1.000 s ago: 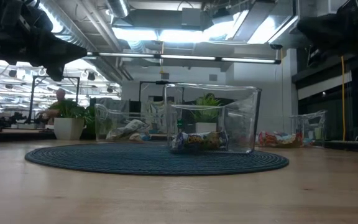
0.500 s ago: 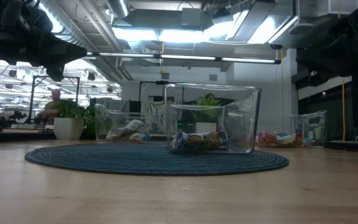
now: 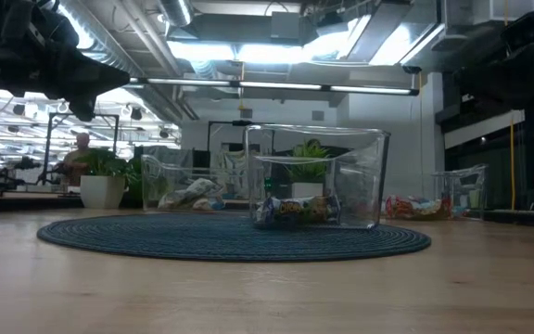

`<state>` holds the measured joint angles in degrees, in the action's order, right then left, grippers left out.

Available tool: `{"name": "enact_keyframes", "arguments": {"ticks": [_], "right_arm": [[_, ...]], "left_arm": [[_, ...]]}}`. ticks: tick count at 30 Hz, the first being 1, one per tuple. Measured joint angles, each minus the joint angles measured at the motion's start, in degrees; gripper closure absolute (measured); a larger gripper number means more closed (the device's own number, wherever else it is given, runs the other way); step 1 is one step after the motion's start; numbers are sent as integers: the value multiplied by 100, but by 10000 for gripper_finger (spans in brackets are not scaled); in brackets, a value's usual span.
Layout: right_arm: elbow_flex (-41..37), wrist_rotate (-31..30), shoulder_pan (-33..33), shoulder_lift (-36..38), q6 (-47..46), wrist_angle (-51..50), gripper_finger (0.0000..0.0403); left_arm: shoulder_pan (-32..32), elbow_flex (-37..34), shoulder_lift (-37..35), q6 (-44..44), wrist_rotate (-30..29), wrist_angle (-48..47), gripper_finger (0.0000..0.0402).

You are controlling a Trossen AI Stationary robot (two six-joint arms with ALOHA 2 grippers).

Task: Pick and place Granola Bars by type
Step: Return to Home Position

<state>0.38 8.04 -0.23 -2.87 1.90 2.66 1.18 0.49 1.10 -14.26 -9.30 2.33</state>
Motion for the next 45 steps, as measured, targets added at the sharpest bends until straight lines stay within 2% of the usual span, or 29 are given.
{"name": "enact_keyframes", "arguments": {"ticks": [45], "right_arm": [[0, 8, 0, -2, -162, -2, 373]], "left_arm": [[2, 0, 0, 0, -4, -1, 397]]}}
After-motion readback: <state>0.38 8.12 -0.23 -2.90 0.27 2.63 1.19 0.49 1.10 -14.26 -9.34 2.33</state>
